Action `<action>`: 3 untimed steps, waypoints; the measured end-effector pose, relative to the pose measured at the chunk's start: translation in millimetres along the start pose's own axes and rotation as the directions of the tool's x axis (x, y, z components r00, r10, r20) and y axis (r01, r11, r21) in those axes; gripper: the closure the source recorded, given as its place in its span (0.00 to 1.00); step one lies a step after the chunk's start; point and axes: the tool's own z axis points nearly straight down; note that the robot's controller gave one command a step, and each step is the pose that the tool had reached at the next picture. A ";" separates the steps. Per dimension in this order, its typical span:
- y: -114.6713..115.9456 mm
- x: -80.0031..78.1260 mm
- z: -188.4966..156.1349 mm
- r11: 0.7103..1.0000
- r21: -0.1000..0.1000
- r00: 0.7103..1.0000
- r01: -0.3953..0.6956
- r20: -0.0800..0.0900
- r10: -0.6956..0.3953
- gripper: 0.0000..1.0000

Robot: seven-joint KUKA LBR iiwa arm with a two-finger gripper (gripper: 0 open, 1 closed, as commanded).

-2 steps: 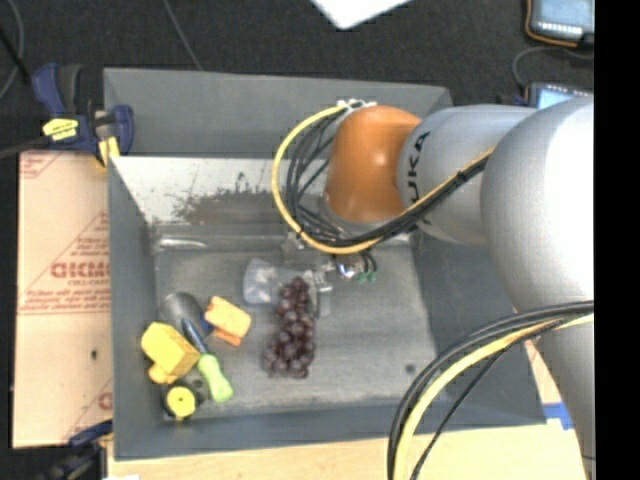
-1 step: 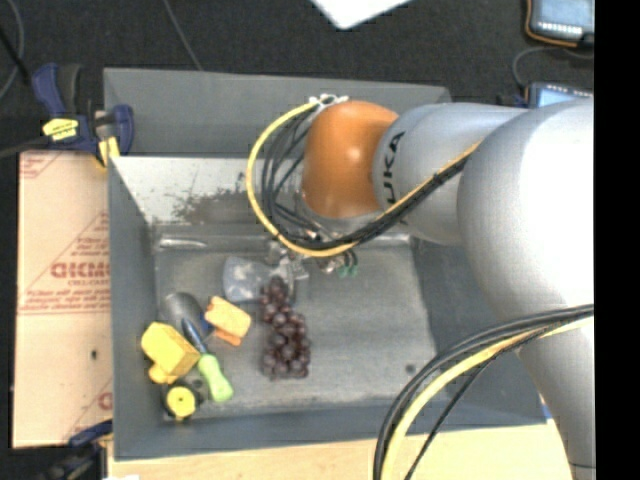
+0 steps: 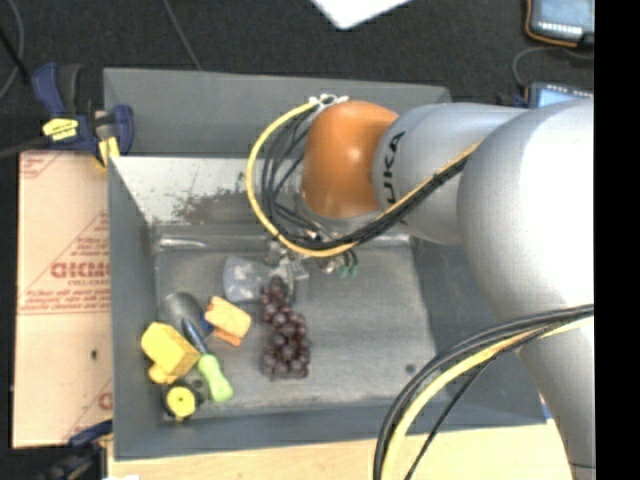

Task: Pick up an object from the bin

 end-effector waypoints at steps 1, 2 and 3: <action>0.0 1.2 -3.5 1.000 0.000 1.000 0.000 -0.002 0.000 1.00; -0.1 2.2 -22.9 1.000 -0.001 1.000 0.000 -0.005 0.000 1.00; -0.8 0.1 -44.2 1.000 0.000 1.000 -0.001 0.001 0.001 1.00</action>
Offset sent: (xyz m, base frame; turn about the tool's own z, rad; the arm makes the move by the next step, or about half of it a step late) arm 0.0000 0.0000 0.0600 0.0000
